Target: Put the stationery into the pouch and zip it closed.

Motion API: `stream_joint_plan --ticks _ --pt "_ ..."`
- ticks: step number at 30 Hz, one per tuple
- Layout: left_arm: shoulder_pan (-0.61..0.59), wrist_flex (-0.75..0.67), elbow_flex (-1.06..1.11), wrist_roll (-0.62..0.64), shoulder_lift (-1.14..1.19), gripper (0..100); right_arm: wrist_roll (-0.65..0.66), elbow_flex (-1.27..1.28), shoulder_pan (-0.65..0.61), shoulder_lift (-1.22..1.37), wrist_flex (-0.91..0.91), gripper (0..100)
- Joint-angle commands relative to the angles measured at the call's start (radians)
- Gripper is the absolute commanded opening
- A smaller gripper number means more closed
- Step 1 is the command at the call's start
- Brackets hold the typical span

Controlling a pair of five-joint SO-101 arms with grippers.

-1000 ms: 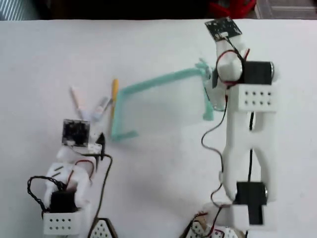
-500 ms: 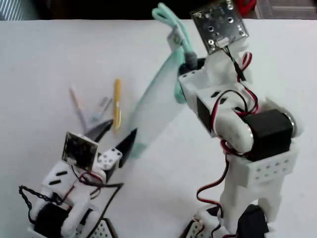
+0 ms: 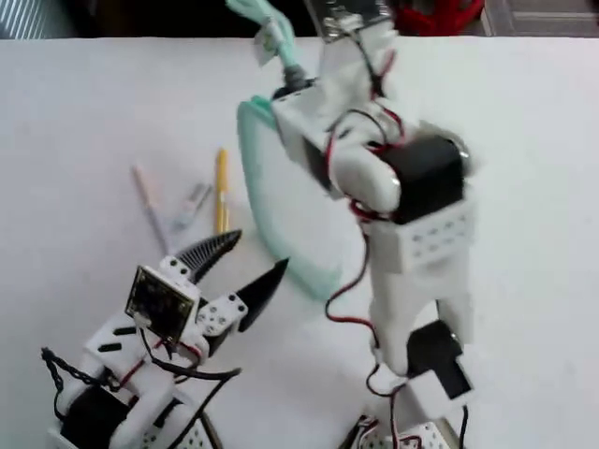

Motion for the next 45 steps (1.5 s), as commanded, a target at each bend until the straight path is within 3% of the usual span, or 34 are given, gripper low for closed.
stream_joint_plan --ticks 1,8,16,28,34,40,45 --pt "0.012 -0.02 -0.031 0.005 0.015 24 -0.012 -0.084 -0.07 0.015 -0.027 1.8" --pt "0.015 -0.06 -0.032 0.028 0.015 24 -0.014 -0.167 -0.183 -0.061 0.015 1.8" --pt "0.01 -0.058 -0.143 0.301 0.018 24 -0.012 -0.169 -0.176 -0.048 -0.084 1.8" --pt "0.004 -0.101 0.026 0.161 0.015 24 0.003 -0.173 -0.22 -0.051 0.007 1.8" --pt "-0.162 -0.11 0.049 0.126 0.015 24 0.12 -0.169 -0.2 -0.136 0.018 1.8" --pt "-0.433 -0.051 0.051 0.124 0.015 24 0.15 -0.13 -0.056 -0.243 0.025 1.8" --pt "-0.429 -0.235 0.078 0.129 0.016 24 0.15 0.02 -0.097 -0.303 0.024 1.8"
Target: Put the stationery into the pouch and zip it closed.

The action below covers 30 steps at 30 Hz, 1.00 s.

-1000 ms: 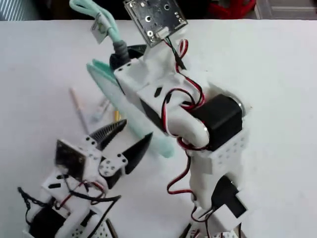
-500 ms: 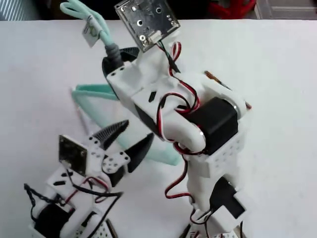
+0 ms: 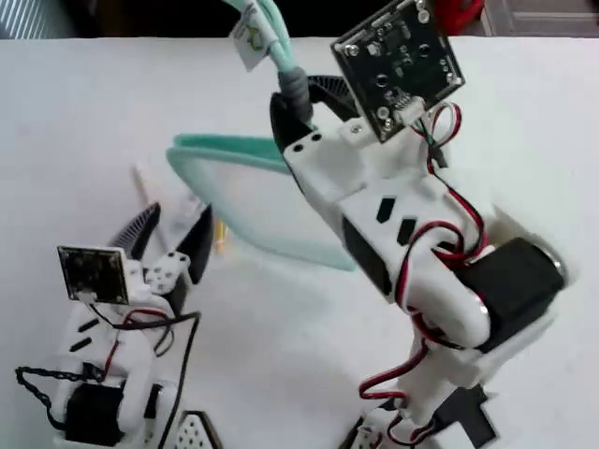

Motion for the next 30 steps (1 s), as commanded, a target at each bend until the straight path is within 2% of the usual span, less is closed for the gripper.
stream_joint_plan --ticks 1,7,10,14,17,21,25,30 --pt "0.015 -0.164 0.038 -0.006 0.019 24 0.008 0.078 -0.05 -0.065 0.001 1.8" --pt "0.093 -0.384 0.184 -0.011 0.021 24 0.015 0.161 -0.242 -0.196 -0.001 1.8" --pt "0.094 -0.414 0.169 -0.011 0.021 24 0.017 0.186 -0.314 -0.239 -0.002 1.8" --pt "0.11 -0.371 0.12 -0.006 0.021 24 0.038 0.21 -0.321 -0.225 -0.044 1.8" --pt "0.104 -0.288 0.089 -0.005 0.019 24 0.117 0.227 -0.229 -0.174 -0.12 1.8" --pt "0.062 -0.204 0.048 -0.005 0.015 24 0.12 0.23 -0.079 -0.082 -0.225 1.8" --pt "0.005 -0.192 0.032 -0.005 0.015 24 0.12 0.226 -0.001 0.007 -0.274 1.8" --pt "0.008 -0.195 0.037 -0.005 0.015 24 0.12 0.222 0.051 0.074 -0.354 1.8"
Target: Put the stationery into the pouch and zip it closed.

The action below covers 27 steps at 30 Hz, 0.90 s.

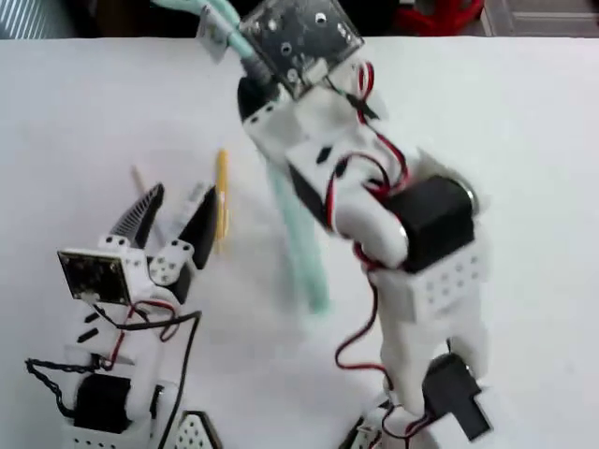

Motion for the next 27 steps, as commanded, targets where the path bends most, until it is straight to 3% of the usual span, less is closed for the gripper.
stream_joint_plan --ticks 1,6,10,16,24,27 --pt "-0.007 -0.002 -0.044 -0.005 0.004 24 0.012 -0.012 0.033 0.022 -0.087 1.8" --pt "0.093 0.006 -0.034 -0.005 0.005 24 0.014 -0.012 0.048 0.068 -0.214 1.8" --pt "0.153 0.0 0.02 -0.009 0.004 24 0.012 -0.006 0.035 0.091 -0.216 1.8" --pt "0.159 -0.002 0.044 -0.011 0.004 24 0.012 -0.005 0.027 0.114 -0.139 1.8" --pt "0.153 -0.005 0.078 -0.014 0.004 24 0.025 -0.014 0.076 0.079 0.11 1.8" --pt "0.153 -0.038 0.083 -0.014 0.004 24 0.097 -0.014 0.051 0.038 0.186 1.8"
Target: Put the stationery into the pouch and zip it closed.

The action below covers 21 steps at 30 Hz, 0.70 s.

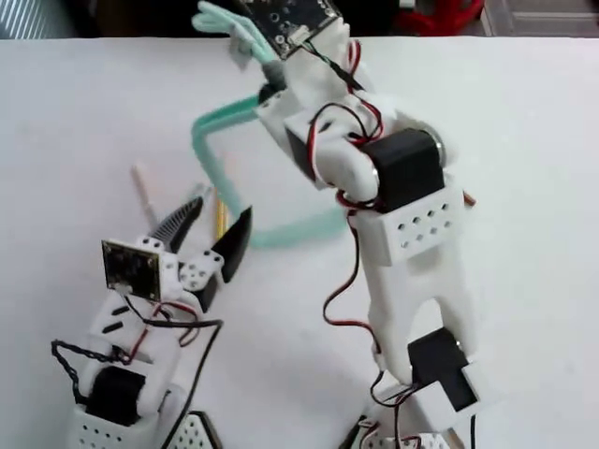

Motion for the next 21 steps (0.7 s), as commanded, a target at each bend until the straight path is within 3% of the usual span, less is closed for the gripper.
stream_joint_plan --ticks 1,5,12,21 --pt "0.008 -0.058 0.002 -0.008 0.001 24 0.097 -0.015 -0.045 -0.085 0.093 1.8" --pt "0.008 -0.109 0.018 -0.005 0.001 24 0.186 0.014 -0.176 -0.127 0.163 1.8" --pt "0.008 -0.054 -0.017 0.0 0.001 24 0.193 0.021 -0.311 -0.119 0.093 1.8" --pt "0.008 -0.025 -0.037 0.002 0.001 24 0.193 -0.072 -0.389 -0.114 0.127 1.8"
